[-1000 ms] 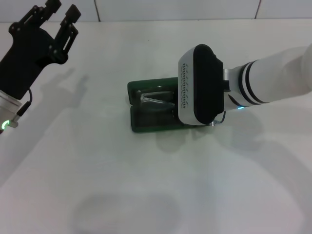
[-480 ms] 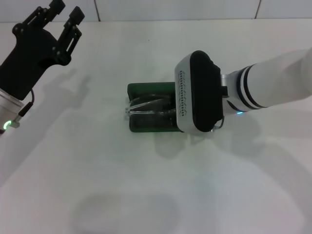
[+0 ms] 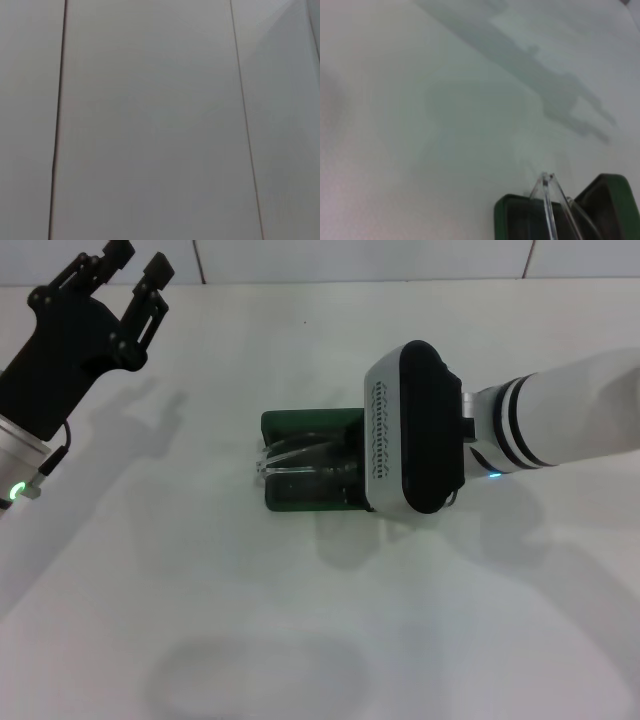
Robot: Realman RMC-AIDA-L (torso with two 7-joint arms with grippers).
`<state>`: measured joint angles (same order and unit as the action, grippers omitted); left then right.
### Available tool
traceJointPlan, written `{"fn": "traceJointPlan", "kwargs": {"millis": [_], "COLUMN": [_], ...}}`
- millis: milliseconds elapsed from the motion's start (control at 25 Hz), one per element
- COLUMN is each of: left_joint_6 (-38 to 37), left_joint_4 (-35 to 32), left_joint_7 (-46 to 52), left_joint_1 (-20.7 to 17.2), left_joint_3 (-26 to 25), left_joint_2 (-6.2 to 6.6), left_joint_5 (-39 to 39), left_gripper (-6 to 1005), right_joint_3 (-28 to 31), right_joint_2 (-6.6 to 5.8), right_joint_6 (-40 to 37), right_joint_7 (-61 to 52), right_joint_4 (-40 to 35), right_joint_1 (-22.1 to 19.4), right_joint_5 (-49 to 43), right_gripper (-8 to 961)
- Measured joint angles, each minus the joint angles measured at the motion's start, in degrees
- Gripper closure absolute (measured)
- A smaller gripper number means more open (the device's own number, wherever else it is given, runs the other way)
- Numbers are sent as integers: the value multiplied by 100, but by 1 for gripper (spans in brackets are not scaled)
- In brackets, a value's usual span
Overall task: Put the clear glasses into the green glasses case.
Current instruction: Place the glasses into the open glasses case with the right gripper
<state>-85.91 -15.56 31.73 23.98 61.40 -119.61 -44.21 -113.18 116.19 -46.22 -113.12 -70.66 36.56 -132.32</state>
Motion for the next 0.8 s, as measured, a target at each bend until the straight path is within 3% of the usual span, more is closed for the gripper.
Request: {"fn": "traceJointPlan", "kwargs": {"millis": [160, 640, 800], "left_joint_6": [40, 75, 75], "left_joint_4": [-10, 15, 21], "left_joint_7": [-11, -23, -26], "left_joint_1": [3, 89, 118], "left_joint_3": [3, 3, 3], "left_joint_2": [0, -1, -4], "left_joint_5": [1, 8, 10], "left_gripper": [570, 570, 570], "right_joint_3": [0, -82, -107], "right_joint_2": [1, 0, 0], "right_joint_6": [-79, -89, -2], "right_joint_7": [0, 42, 302], "right_joint_4": [-140, -76, 47], "right_joint_1": [-70, -49, -23], "right_joint_5": [137, 343, 903], "right_gripper": [579, 588, 588]}}
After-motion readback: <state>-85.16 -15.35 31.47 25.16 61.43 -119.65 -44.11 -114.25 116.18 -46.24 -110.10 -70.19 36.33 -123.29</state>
